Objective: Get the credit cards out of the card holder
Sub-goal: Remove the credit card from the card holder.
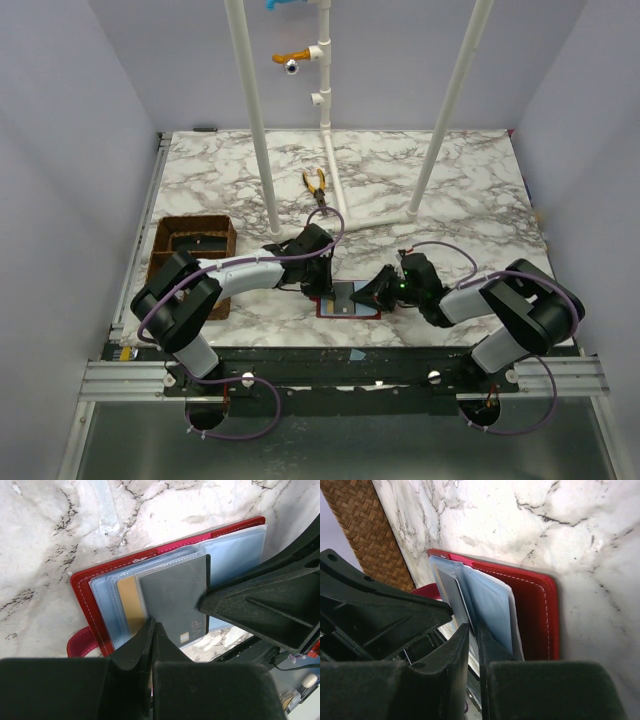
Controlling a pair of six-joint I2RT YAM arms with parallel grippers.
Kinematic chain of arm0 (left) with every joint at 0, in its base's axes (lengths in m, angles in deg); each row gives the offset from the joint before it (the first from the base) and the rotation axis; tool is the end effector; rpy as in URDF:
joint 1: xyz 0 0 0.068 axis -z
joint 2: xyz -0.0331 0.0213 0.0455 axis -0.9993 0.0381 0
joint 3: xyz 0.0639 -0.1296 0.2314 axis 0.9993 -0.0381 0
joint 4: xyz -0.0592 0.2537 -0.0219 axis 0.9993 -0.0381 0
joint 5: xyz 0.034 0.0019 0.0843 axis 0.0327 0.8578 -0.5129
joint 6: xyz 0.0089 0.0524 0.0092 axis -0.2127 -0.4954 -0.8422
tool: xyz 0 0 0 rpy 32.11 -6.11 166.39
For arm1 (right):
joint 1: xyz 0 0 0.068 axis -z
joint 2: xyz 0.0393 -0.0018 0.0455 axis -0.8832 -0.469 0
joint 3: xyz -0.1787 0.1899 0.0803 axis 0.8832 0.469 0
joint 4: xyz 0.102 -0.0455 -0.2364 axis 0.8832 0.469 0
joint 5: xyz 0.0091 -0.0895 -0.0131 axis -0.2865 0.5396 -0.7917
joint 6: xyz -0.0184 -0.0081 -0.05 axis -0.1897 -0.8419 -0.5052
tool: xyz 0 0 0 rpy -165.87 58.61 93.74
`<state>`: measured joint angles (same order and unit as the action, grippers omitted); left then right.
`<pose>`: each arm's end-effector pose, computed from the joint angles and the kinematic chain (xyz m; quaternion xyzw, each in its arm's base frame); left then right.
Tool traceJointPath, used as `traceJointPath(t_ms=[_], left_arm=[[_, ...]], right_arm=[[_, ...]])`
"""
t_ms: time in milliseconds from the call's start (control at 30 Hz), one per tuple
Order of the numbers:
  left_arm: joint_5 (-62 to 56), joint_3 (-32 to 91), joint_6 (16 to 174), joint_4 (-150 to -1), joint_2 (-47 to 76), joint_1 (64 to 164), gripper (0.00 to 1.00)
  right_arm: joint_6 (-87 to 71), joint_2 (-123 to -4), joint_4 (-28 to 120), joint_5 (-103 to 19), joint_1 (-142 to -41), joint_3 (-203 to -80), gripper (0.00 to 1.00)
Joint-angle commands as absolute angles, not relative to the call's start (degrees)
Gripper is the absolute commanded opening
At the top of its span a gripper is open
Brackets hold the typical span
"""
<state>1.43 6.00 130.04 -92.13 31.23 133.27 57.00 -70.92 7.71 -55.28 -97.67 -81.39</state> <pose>0.2095 -0.2239 0.1579 0.0203 0.9562 -0.2692 0.1130 0.1805 0.1449 0.0997 0.1916 0.8545 0.4627 0.1378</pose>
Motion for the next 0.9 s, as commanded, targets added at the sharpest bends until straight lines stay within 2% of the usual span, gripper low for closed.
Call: traceJointPath(t_ms=[0,267,567,867], left_arm=[[0.6,5.4,130.2,-94.2,33.2,133.2,0.00],[0.0,4.5,130.7,-94.4,32.8,132.5,0.00],[-0.1,4.1,130.4,-94.6,32.3,131.7,0.00],[-0.4,3.2,130.0,-94.9,31.7,130.3,0.00]], right_arm=[[58.5,-72.2,2.8,-57.2,-97.0,-79.7,0.15],[59.0,-72.8,0.4,-57.4,-96.2,-78.1,0.11],[58.2,-73.6,-0.3,-57.8,-95.9,-78.4,0.01],[53.2,-70.5,6.0,-54.7,-95.3,-78.5,0.01]])
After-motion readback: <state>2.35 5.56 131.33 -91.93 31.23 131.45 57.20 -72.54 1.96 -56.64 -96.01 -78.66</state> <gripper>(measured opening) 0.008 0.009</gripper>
